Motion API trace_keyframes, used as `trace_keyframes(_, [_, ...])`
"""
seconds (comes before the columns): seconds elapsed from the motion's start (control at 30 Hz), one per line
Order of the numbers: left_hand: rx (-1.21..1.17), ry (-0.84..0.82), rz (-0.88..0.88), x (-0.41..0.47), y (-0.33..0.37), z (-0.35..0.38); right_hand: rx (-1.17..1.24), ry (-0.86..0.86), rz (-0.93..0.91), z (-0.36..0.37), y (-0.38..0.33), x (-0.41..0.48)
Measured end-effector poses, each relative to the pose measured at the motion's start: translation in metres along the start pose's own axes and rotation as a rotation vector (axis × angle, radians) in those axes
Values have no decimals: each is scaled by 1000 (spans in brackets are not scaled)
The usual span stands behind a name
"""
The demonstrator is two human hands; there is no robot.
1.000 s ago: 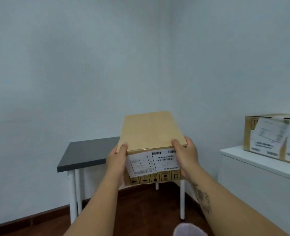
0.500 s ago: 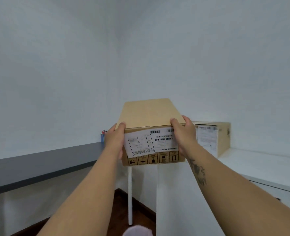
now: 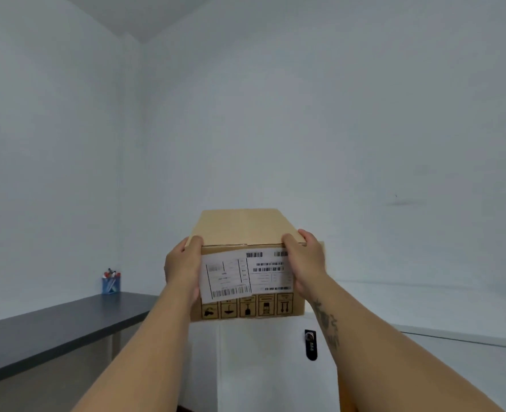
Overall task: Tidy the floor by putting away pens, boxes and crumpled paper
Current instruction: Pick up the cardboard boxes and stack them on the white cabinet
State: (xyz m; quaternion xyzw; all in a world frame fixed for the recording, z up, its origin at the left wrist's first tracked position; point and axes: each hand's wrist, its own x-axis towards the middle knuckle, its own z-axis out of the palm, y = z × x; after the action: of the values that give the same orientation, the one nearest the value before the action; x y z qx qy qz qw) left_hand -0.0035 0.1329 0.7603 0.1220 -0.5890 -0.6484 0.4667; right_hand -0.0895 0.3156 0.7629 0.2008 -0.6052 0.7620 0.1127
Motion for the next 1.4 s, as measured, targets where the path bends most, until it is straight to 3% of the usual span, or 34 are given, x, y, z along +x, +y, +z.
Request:
trace_keyframes(0.47, [68, -73, 103, -23, 35, 57, -6, 143, 33, -62, -29, 6])
trace_keyframes(0.67, [97, -213, 101, -39, 47, 100, -23, 222, 73, -117, -30, 19])
trace_keyframes(0.97, [72, -329, -10, -57, 1, 157, -207, 385, 43, -180, -30, 28])
trace_keyframes(1.4, [237, -274, 162, -55, -12, 196, -241, 437, 95, -197, -13, 30])
